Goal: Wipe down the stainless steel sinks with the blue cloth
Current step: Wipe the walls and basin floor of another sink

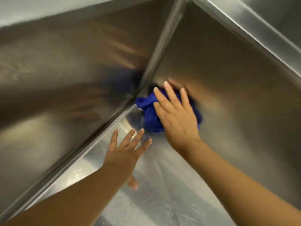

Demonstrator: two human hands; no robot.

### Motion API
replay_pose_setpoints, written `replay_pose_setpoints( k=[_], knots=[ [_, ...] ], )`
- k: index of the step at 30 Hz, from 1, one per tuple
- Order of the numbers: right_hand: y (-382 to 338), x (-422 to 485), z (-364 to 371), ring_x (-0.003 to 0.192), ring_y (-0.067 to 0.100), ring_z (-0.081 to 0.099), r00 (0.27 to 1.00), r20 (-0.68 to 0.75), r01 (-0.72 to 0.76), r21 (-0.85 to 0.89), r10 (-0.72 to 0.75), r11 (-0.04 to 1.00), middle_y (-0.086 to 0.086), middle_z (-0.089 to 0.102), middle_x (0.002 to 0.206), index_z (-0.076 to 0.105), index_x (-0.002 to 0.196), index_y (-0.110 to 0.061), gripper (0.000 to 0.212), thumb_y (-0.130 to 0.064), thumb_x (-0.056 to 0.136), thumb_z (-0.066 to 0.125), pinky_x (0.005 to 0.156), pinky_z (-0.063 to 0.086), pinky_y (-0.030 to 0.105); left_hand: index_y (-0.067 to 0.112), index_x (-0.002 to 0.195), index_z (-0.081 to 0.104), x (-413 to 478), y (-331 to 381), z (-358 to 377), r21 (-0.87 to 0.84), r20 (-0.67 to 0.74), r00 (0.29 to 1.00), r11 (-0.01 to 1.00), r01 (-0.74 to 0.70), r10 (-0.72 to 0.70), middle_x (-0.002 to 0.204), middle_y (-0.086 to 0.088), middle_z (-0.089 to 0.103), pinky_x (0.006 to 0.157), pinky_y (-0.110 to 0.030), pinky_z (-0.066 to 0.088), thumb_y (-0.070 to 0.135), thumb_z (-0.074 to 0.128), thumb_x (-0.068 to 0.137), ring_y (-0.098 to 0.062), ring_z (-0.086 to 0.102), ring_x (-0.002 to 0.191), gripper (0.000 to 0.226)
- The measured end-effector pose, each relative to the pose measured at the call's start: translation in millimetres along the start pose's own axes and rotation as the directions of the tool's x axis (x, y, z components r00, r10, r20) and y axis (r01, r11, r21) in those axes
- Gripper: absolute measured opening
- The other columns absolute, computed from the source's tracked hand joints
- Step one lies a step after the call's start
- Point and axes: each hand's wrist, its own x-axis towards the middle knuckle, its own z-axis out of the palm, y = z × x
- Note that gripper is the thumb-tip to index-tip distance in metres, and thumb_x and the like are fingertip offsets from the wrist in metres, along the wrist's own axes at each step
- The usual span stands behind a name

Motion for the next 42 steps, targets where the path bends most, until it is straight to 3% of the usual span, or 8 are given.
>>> replay_pose_setpoints(
  k=[5, 9, 14, 21, 26, 33, 37, 42],
  knots=[
    [36, 20, -52, 0.139, 0.037, 0.031, 0.897, -0.407, -0.128, 0.129, 0.170, 0.983, 0.012, 0.042, 0.148, 0.062, 0.108, -0.003, 0.021, -0.001, 0.090, 0.050, 0.117, -0.001, 0.046, 0.032, 0.144, -0.030, -2, 3, 1, -0.018, -0.024, 1.000, 1.000, -0.002, 0.002, 0.150, -0.003, -0.042, 0.107, -0.058, -0.020, 0.060, 0.074, 0.068, -0.025, -0.036, 0.138, 0.132],
    [15, 21, -23, 0.136, 0.036, 0.038, 0.943, -0.306, -0.134, 0.006, 0.129, 0.991, 0.011, 0.046, 0.146, 0.065, 0.115, -0.006, 0.035, -0.008, 0.092, 0.039, 0.113, 0.010, 0.050, 0.030, 0.143, -0.033, -1, 5, -1, 0.018, -0.021, 1.000, 1.000, 0.003, -0.002, 0.149, -0.003, -0.043, 0.106, -0.058, -0.021, 0.061, 0.072, 0.070, -0.027, -0.034, 0.140, 0.131],
    [7, 13, -7, 0.139, 0.033, 0.034, 0.999, -0.047, 0.006, -0.052, -0.008, 0.999, 0.009, 0.046, 0.146, 0.066, 0.118, -0.008, 0.041, -0.014, 0.082, 0.048, 0.114, 0.002, 0.046, 0.031, 0.143, -0.034, 0, 3, 0, 0.022, -0.016, 1.000, 1.000, 0.004, -0.004, 0.139, -0.001, -0.050, 0.107, -0.058, -0.020, 0.063, 0.071, 0.070, -0.026, -0.033, 0.140, 0.131],
    [54, 34, -94, 0.139, 0.040, 0.031, 0.882, -0.441, -0.143, 0.088, 0.167, 0.986, 0.011, 0.042, 0.148, 0.061, 0.106, -0.003, 0.024, 0.002, 0.090, 0.044, 0.116, 0.003, 0.048, 0.029, 0.146, -0.028, -3, 6, -4, -0.008, -0.024, 1.000, 1.000, 0.005, -0.005, 0.151, -0.005, -0.040, 0.109, -0.059, -0.018, 0.059, 0.073, 0.070, -0.026, -0.031, 0.141, 0.130],
    [43, 37, -69, 0.131, 0.040, 0.044, 0.833, -0.538, -0.133, 0.036, 0.131, 0.991, 0.010, 0.053, 0.139, 0.068, 0.104, -0.005, 0.031, -0.004, 0.101, 0.037, 0.112, 0.018, 0.052, 0.030, 0.144, -0.031, -3, 6, -4, 0.003, -0.011, 1.000, 1.000, 0.014, -0.014, 0.149, -0.004, -0.042, 0.108, -0.058, -0.019, 0.058, 0.073, 0.071, -0.026, -0.034, 0.140, 0.130],
    [1, 22, -10, 0.140, 0.030, 0.035, 0.998, -0.056, -0.032, -0.057, 0.029, 0.998, 0.007, 0.044, 0.148, 0.062, 0.126, -0.011, 0.053, -0.014, 0.088, 0.025, 0.116, 0.014, 0.045, 0.029, 0.144, -0.032, -3, 6, -5, 0.014, -0.005, 1.000, 1.000, 0.027, -0.027, 0.149, -0.004, -0.042, 0.106, -0.058, -0.021, 0.058, 0.073, 0.072, -0.026, -0.034, 0.140, 0.131],
    [-29, -1, 21, 0.148, 0.028, -0.010, 0.907, 0.418, -0.006, 0.147, -0.057, 0.989, 0.009, -0.003, 0.162, 0.021, 0.151, -0.013, 0.054, -0.019, 0.099, 0.034, 0.116, -0.011, 0.042, 0.026, 0.147, -0.027, -4, 7, -3, 0.055, -0.046, 0.999, 0.998, 0.027, -0.025, 0.156, -0.006, -0.030, 0.106, -0.058, -0.021, 0.062, 0.070, 0.072, -0.028, -0.029, 0.142, 0.128],
    [-34, -20, 35, 0.148, 0.023, -0.007, 0.889, 0.447, -0.112, 0.423, -0.099, 0.899, 0.003, -0.006, 0.162, 0.018, 0.153, -0.021, 0.069, -0.014, 0.094, 0.052, 0.117, -0.009, 0.035, 0.027, 0.148, -0.025, -16, 3, 6, 0.005, -0.071, 0.996, 0.998, 0.056, -0.055, 0.157, -0.001, -0.028, 0.106, -0.055, -0.023, 0.067, 0.059, 0.077, -0.022, -0.027, 0.143, 0.117]
  ],
)
